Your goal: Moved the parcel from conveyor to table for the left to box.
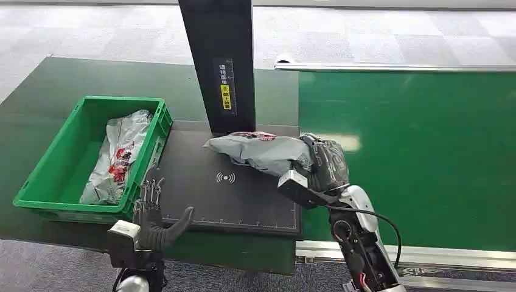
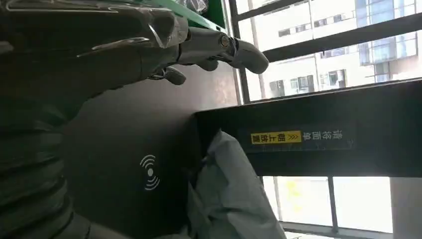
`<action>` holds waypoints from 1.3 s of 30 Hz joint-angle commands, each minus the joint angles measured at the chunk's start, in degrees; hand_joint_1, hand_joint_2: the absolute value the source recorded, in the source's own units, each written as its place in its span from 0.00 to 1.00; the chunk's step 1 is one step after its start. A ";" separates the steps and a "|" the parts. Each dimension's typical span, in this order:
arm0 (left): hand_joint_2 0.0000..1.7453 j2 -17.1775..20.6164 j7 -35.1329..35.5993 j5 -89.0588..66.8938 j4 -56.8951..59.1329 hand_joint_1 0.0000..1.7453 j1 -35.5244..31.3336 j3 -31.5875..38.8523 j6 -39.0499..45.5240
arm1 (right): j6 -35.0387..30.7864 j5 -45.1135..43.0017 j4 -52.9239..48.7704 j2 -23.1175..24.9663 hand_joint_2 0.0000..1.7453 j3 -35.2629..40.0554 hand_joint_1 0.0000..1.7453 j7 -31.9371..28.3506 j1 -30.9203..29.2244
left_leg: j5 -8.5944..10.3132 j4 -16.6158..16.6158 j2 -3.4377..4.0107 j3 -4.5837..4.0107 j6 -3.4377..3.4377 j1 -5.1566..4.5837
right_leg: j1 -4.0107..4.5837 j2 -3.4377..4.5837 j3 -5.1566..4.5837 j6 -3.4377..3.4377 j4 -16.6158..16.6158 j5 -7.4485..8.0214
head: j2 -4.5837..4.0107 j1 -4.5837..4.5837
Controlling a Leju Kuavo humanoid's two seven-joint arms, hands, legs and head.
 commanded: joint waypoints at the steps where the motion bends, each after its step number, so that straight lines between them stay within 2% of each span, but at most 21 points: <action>1: 1.00 -2.01 2.99 0.66 5.43 0.00 -2.75 1.65 -0.34 | 4.69 -7.41 22.80 6.15 1.00 8.14 1.00 -3.34 -7.04 | -0.01 -0.07 0.19 0.15 0.00 0.00 | 0.01 0.19 0.08 -0.03 -0.07 0.05 | 0.00 0.00; 3: 1.00 -2.58 4.47 0.92 7.68 0.00 -3.17 1.81 0.62 | 6.13 -10.09 26.29 7.90 1.00 8.79 1.00 -4.88 -7.35 | 0.01 -0.11 0.19 0.19 0.00 0.00 | 0.01 0.20 0.10 -0.04 -0.09 0.07 | 0.00 0.00; 4: 1.00 -2.61 4.41 0.93 7.83 0.00 -3.11 1.81 0.71 | 5.92 -10.08 26.36 8.08 1.00 8.89 0.00 -4.95 -7.20 | 0.01 -0.10 0.17 0.19 0.00 0.00 | 0.01 0.17 0.12 -0.03 -0.09 0.05 | 0.00 0.00; 7: 1.00 -2.76 5.00 1.75 10.76 0.00 -3.79 1.65 1.45 | 7.49 -14.18 28.01 8.80 1.00 9.61 0.00 -6.29 -7.08 | 0.01 -0.11 0.13 0.21 0.00 0.00 | 0.01 0.09 0.14 -0.04 -0.10 0.04 | 0.00 0.00; 9: 1.00 -2.65 6.32 -0.01 15.74 0.00 -6.10 1.72 2.18 | 9.71 -20.16 24.41 8.51 1.00 8.50 0.00 -9.60 -5.70 | 0.03 -0.12 0.03 0.20 0.01 0.00 | 0.01 0.02 0.15 -0.04 -0.12 0.03 | 0.00 -0.02; 10: 1.00 -2.71 6.27 -0.07 16.69 0.00 -6.61 1.92 2.06 | 9.99 -20.53 23.39 8.20 1.00 8.59 0.00 -9.43 -5.51 | 0.04 -0.10 -0.02 0.16 0.01 -0.02 | -0.01 -0.02 0.11 -0.02 -0.08 0.02 | 0.00 0.00; 11: 1.00 -2.61 5.54 -1.72 19.15 0.00 -8.18 1.81 1.74 | 14.21 -27.21 19.13 8.13 1.00 6.32 0.00 -11.16 -3.97 | 0.04 -0.07 -0.04 0.12 0.01 -0.02 | -0.01 -0.04 0.08 -0.01 -0.06 0.01 | 0.00 0.00; 13: 1.00 -2.96 5.41 -2.27 20.88 0.00 -9.69 2.90 0.79 | 15.23 -29.51 13.39 6.82 1.00 6.39 0.00 -9.78 -2.55 | 0.05 -0.07 -0.11 0.08 0.02 -0.01 | 0.00 -0.11 0.08 -0.01 -0.07 0.01 | 0.00 0.00; 15: 1.00 -3.18 4.47 -3.38 21.95 0.00 -11.45 3.53 0.01 | 15.99 -33.96 6.74 5.72 1.00 5.09 0.00 -11.01 -0.21 | 0.06 -0.04 -0.20 0.06 0.03 -0.01 | 0.00 -0.20 0.09 -0.01 -0.08 0.00 | 0.00 0.02; 22: 1.00 -3.20 3.13 -5.18 18.92 0.00 -12.47 3.33 -1.43 | 17.92 -39.36 -8.97 3.25 1.00 0.68 0.00 -10.34 5.00 | 0.04 0.03 -0.23 -0.01 0.02 -0.01 | 0.00 -0.22 0.00 -0.02 -0.01 -0.03 | 0.00 -0.02; 27: 1.00 -3.59 4.41 -15.16 15.99 0.00 -12.50 0.52 0.34 | 18.04 -44.42 -13.46 3.71 1.00 -9.62 0.00 -10.82 8.02 | 0.05 0.03 -0.32 0.00 0.04 0.01 | 0.02 -0.33 0.05 -0.01 -0.05 -0.04 | 0.00 -0.02; 31: 1.00 -4.40 6.64 -22.53 16.91 0.00 -14.33 -1.16 0.44 | 18.11 -44.77 -14.19 4.23 1.00 -14.58 0.00 -11.13 9.94 | 0.07 0.03 -0.37 -0.02 0.04 0.01 | 0.02 -0.37 0.06 0.00 -0.06 -0.03 | 0.00 0.00; 35: 1.00 -5.05 7.45 -28.59 22.55 0.00 -17.90 -3.69 0.74 | 17.53 -45.19 -12.28 4.36 1.00 -17.78 0.00 -11.18 9.47 | 0.06 0.02 -0.27 0.04 0.02 -0.01 | -0.01 -0.27 0.08 0.00 -0.04 -0.01 | 0.00 0.00; 37: 1.00 -5.31 9.51 -32.36 28.02 0.00 -20.20 -5.77 0.53 | 17.31 -45.62 -11.08 4.66 1.00 -18.89 0.00 -11.16 8.89 | 0.07 -0.01 -0.29 0.09 0.03 -0.01 | -0.01 -0.29 0.14 -0.02 -0.09 0.01 | 0.00 0.00; 39: 1.00 -5.68 13.70 -40.86 34.87 0.00 -23.13 -9.21 3.73 | 17.19 -45.84 -10.84 4.85 1.00 -19.61 0.00 -11.23 8.67 | 0.09 -0.05 -0.27 0.14 0.03 -0.02 | -0.02 -0.28 0.17 -0.03 -0.12 0.03 | 0.00 -0.02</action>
